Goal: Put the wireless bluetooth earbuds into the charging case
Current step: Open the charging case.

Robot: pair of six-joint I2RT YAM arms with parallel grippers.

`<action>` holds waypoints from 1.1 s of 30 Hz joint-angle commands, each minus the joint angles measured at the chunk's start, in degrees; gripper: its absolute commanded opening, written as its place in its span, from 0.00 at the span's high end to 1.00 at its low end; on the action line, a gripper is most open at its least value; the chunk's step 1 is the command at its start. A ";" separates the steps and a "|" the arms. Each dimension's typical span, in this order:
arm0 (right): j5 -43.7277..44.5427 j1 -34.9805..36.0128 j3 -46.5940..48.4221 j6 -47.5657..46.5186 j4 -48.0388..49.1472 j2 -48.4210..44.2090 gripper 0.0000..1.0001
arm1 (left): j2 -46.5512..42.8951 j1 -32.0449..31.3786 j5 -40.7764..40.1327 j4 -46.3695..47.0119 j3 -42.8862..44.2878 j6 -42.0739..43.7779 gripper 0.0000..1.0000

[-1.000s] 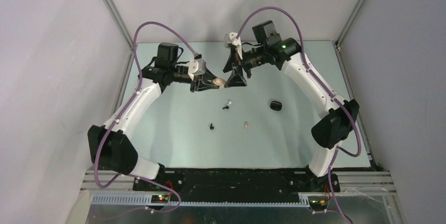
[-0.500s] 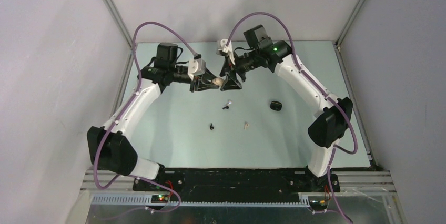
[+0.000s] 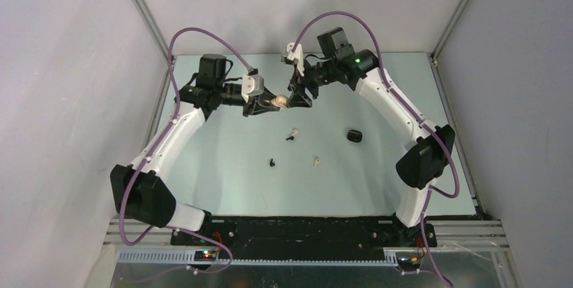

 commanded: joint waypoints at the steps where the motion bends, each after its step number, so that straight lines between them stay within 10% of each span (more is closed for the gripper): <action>1: 3.28 -0.88 2.35 -0.15 4.74 -2.62 0.36 | -1.48 -0.75 4.09 -0.22 1.26 -1.12 1.00; 33: 0.09 0.78 -3.85 -1.10 3.39 -4.60 0.56 | 2.51 0.36 6.72 -0.30 4.48 -6.56 1.00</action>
